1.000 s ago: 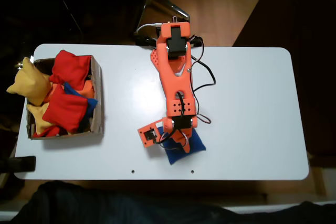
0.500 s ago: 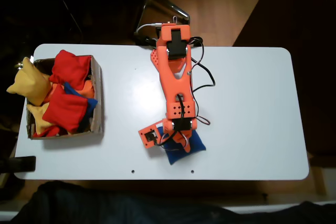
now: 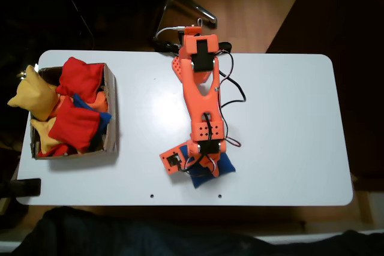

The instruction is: Grasp a bag and put it in the box.

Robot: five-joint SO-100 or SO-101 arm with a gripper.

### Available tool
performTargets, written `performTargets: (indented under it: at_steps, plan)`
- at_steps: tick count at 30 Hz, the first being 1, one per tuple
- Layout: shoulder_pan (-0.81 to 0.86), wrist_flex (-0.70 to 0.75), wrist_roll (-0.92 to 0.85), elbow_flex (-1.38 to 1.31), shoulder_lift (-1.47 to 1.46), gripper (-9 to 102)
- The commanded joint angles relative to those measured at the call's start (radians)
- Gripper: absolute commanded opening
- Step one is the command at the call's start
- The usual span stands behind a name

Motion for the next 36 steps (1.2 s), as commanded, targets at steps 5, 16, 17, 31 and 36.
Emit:
performTargets:
  at_steps: [5, 16, 17, 31, 36]
  plan:
    - [-0.006, -0.012, -0.020, -0.038, -0.006, 82]
    - [-0.005, -0.002, -0.044, -0.048, -0.034, 71]
    - [-0.005, 0.000, -0.046, -0.048, -0.037, 70]
    - [-0.011, 0.035, -0.067, -0.048, -0.041, 34]
    - [-0.009, 0.052, -0.072, -0.057, -0.038, 19]
